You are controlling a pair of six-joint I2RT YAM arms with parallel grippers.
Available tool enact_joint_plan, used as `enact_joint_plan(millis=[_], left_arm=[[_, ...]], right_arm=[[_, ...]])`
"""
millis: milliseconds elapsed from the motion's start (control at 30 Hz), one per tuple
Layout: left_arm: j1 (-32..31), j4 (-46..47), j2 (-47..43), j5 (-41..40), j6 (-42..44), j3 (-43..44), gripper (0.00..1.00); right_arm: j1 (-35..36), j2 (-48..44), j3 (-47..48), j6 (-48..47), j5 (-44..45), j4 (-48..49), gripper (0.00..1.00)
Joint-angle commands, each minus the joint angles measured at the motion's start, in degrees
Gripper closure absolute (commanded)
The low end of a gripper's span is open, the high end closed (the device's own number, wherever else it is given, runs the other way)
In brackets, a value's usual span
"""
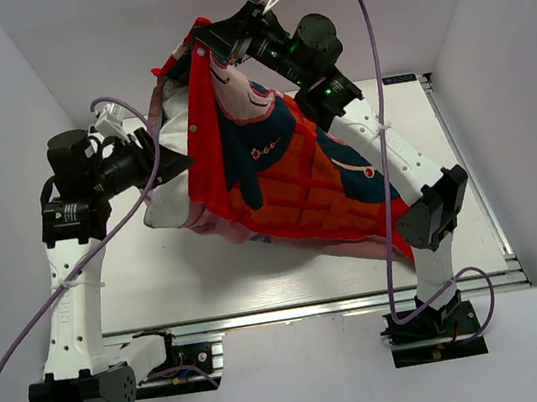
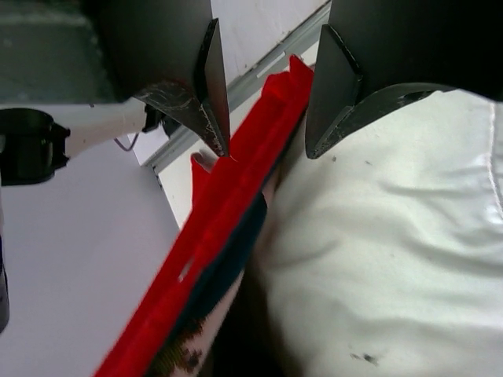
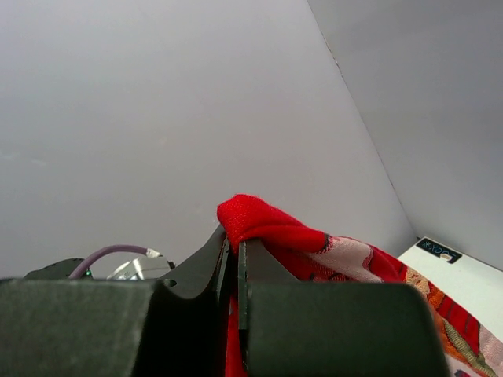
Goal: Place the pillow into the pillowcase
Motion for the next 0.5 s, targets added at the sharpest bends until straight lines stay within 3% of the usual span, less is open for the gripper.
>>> enact_joint_plan(millis=[0, 267, 467], left_arm=[[-0.7, 0.9, -3.3, 3.1, 1.5, -1.3, 0.47], [-0.9, -5.0, -3.2, -2.4, 8.1, -2.1, 0.45], [-1.5, 1.4, -3.3, -1.0, 5.6, -5.6, 0.44]], right_arm=[[-0.2, -3.6, 4.8, 0.6, 0.9, 6.4, 1.0], [-0.2, -3.4, 5.9, 0.8, 0.7, 6.4, 1.0], [-0.2, -3.9, 5.4, 1.4, 0.3, 6.4, 1.0]])
